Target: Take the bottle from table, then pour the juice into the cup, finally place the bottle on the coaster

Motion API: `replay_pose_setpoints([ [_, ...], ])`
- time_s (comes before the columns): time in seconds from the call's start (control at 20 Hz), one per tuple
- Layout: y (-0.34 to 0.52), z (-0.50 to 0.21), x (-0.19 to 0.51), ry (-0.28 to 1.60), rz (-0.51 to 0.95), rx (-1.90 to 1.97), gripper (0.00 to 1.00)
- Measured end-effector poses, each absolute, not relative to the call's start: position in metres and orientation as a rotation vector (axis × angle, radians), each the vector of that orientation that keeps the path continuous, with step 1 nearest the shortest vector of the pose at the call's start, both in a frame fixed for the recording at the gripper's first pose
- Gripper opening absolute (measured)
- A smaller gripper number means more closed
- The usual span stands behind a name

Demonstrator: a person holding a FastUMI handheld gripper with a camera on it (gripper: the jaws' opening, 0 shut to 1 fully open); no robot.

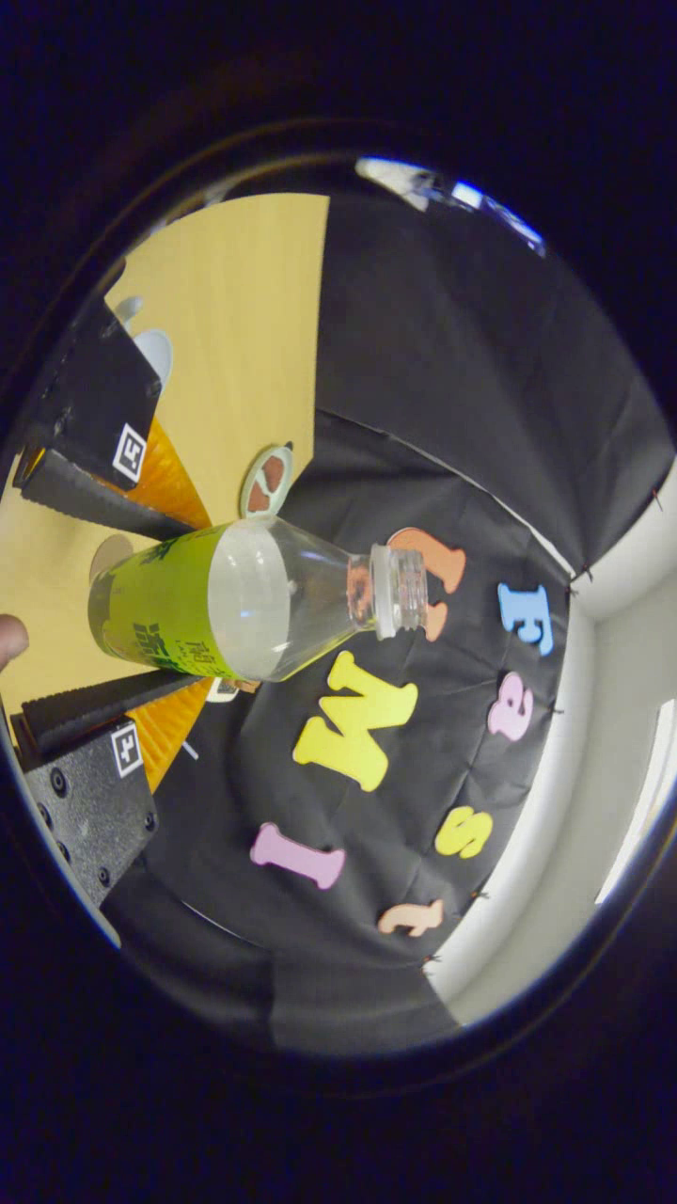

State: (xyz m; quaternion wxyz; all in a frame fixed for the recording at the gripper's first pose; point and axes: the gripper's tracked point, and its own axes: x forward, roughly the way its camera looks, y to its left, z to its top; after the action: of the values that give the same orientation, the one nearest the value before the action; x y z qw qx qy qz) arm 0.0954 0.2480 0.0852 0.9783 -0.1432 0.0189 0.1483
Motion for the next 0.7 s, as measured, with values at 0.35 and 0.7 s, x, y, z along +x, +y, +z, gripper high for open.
replay_pose_setpoints([
  [0.35,0.240,0.091,0.147,0.093,0.354,-0.030,0.78],
  [0.7,0.244,0.037,0.204,0.192,0.377,0.079,0.78],
])
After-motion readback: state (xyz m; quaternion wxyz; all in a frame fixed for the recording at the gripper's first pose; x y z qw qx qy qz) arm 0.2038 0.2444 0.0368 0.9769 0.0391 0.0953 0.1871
